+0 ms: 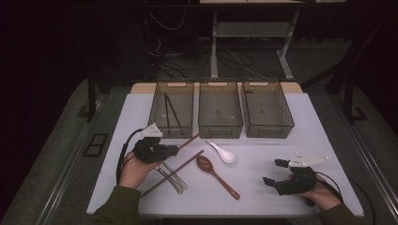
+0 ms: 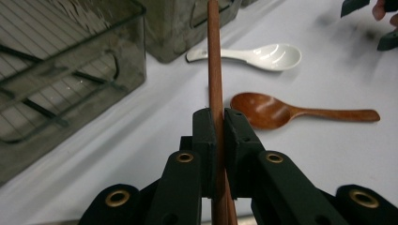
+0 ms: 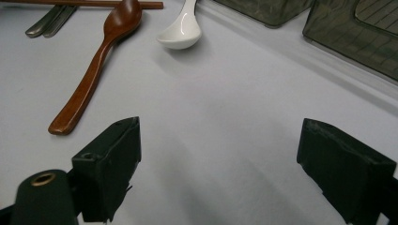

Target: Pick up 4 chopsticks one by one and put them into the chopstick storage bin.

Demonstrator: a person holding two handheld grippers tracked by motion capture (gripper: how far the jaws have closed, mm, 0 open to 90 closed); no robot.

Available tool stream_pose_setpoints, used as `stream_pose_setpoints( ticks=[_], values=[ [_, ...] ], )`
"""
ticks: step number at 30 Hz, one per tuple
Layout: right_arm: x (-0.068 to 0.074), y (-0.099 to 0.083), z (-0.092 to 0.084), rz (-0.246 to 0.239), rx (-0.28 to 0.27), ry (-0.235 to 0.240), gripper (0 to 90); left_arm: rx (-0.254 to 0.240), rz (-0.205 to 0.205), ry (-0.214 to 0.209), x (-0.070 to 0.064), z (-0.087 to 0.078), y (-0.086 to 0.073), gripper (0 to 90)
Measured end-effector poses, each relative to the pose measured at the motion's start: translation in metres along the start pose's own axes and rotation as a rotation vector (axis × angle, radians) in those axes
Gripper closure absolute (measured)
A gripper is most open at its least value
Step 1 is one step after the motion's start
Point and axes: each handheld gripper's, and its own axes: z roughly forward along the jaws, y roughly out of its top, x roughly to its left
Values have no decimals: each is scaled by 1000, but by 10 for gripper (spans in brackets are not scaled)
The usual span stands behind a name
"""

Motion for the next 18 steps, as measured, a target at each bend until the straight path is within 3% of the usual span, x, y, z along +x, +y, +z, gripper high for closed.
stream_pose_setpoints(
  ticks=[10,18],
  values=[
    [-1,0,0,2,-7,-8,139,-21,-12,0,14,-2,18,825],
    [-3,1,-2,12,-19,-10,139,-45,-42,29,23,-6,36,826]
  ],
)
